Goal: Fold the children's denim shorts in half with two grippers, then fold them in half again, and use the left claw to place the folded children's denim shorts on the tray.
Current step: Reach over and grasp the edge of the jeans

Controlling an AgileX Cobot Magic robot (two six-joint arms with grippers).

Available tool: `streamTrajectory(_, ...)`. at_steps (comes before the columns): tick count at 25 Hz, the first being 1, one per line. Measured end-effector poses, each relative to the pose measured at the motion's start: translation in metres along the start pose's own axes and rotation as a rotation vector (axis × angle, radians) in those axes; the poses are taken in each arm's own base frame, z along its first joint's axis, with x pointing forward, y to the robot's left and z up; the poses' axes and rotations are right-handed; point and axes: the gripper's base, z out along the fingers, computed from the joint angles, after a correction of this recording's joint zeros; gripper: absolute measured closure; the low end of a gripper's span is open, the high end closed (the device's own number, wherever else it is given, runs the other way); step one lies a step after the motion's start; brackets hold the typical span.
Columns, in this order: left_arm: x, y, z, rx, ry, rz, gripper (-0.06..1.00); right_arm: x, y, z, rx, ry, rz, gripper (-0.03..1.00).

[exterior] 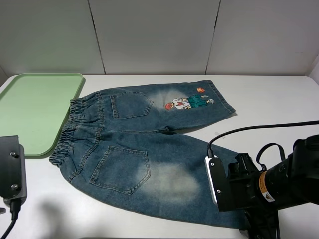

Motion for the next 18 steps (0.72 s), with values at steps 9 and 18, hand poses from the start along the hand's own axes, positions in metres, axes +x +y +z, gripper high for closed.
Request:
streamTrajectory(9,0.000,0.000,0.000,0.000,0.000,0.000,0.10,0.007,0.013,0.004,-0.010,-0.034,-0.082,0.27)
streamTrajectory(18,0.000,0.000,0.000,0.000,0.000,0.000,0.10,0.007,0.014,0.004,-0.010,-0.042,-0.085,0.31)
